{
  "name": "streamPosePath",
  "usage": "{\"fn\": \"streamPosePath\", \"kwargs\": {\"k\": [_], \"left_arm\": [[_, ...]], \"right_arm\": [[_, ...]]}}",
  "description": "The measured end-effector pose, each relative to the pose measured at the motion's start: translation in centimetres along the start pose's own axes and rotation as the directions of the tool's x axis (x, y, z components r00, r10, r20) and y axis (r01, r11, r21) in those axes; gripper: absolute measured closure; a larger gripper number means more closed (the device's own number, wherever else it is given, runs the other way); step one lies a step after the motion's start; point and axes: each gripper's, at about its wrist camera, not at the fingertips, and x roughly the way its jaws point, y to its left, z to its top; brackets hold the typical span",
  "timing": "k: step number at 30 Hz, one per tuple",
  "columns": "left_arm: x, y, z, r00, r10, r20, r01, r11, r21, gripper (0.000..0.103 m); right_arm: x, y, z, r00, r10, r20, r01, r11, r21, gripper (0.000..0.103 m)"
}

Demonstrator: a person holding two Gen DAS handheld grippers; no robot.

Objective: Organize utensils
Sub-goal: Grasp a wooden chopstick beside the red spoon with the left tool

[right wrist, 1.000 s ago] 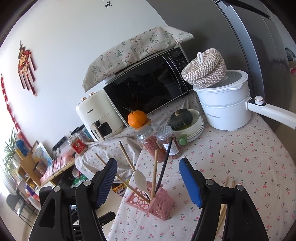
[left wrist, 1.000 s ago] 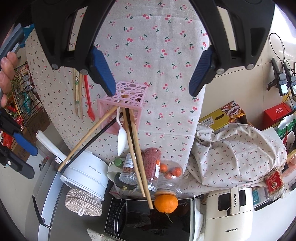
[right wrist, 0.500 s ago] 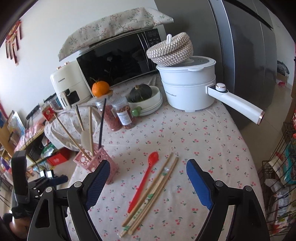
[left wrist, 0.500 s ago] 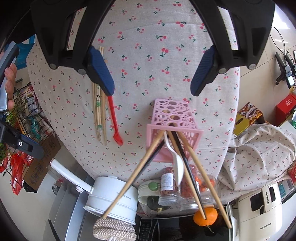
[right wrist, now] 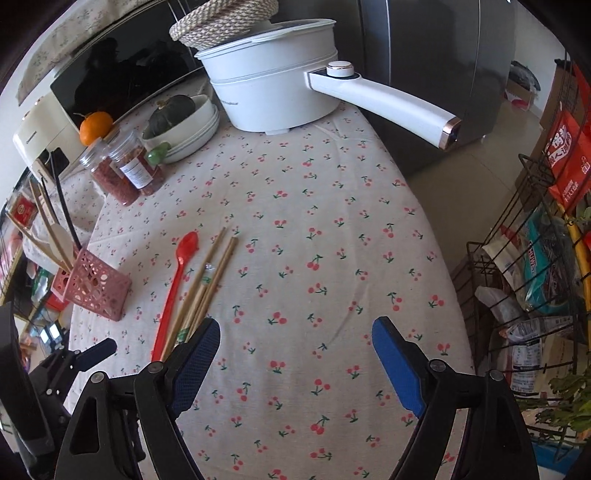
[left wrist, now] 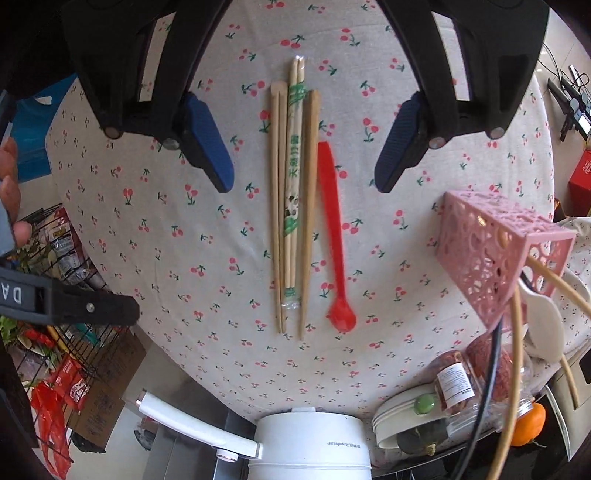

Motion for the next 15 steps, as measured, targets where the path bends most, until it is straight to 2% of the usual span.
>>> {"fn": "streamPosePath", "kwargs": {"k": [4,7,10,15], "left_arm": [[2.7,0.4,3.0,0.999,-0.04,-0.037,0.037,0.996,-0.075,0.074],[4.2,0.1,4.8,0.999,-0.029,-0.027,0.026,0.997,-0.072,0.085],[5.8,-0.1,5.9,0.999,0.009,-0.041,-0.012,0.997,-0.08,0.091],[7.4,0.7,7.1,0.997,0.027,-0.075,-0.034,0.994,-0.1,0.092]], "right_arm": [[0.7,-1.2,0.5,1.0,-0.009,-0.023,0.009,1.0,0.007,0.017],[0.9,-1.5,0.8,1.0,0.009,-0.026,-0.009,1.0,0.012,0.017],[1.1,-1.3,1.2,0.999,0.032,-0.028,-0.032,0.999,0.013,0.017],[1.4,-1.2,1.6,0.998,0.048,-0.029,-0.048,0.999,0.016,0.017]]}}
